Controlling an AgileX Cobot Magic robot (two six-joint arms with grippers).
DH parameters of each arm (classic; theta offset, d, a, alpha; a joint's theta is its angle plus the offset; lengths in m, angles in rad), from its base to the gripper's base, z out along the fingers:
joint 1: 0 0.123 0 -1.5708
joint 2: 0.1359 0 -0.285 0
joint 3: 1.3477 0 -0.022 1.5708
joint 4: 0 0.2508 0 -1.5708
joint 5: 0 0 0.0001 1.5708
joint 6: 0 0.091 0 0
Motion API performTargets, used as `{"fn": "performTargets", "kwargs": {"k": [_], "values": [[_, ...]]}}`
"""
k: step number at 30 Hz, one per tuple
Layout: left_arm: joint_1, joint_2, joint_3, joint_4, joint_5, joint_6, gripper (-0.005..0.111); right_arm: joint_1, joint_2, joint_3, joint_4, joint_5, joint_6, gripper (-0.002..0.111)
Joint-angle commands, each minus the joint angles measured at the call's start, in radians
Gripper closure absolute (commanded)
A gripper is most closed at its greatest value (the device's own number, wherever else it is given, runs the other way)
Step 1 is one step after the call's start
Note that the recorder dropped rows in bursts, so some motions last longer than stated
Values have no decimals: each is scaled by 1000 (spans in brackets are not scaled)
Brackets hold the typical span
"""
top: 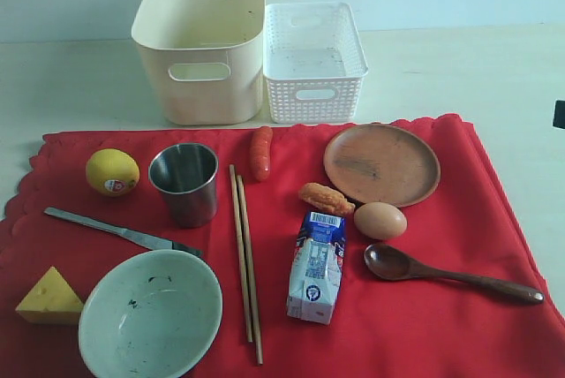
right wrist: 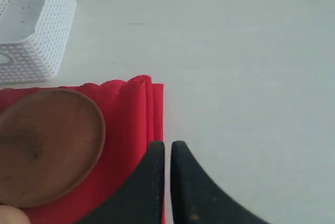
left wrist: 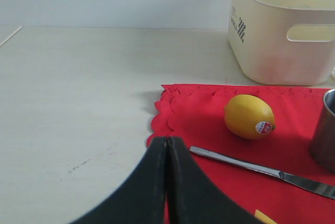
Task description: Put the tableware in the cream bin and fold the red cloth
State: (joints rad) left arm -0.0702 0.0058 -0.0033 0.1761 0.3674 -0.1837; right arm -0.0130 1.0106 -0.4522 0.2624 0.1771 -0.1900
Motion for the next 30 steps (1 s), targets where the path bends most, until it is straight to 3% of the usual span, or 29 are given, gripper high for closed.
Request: {"fn": "performTargets", "kwargs": {"k": [1, 8, 18, 23, 30], "values": [[1, -6, 3, -9, -6, -3, 107, 1, 2, -6, 92, 63, -73, 101], [1, -6, 3, -9, -6, -3, 107, 123, 5, -6, 183, 97, -308, 101], [1, -6, 3, -9, -6, -3, 107, 269, 105, -30, 183, 169, -377, 100], [1, -6, 3, -9, -6, -3, 107, 281, 280, -177, 203, 344, -393, 72], [1, -6, 3, -9, -6, -3, 107, 281, 517, -353, 219, 457, -414, 58]]}}
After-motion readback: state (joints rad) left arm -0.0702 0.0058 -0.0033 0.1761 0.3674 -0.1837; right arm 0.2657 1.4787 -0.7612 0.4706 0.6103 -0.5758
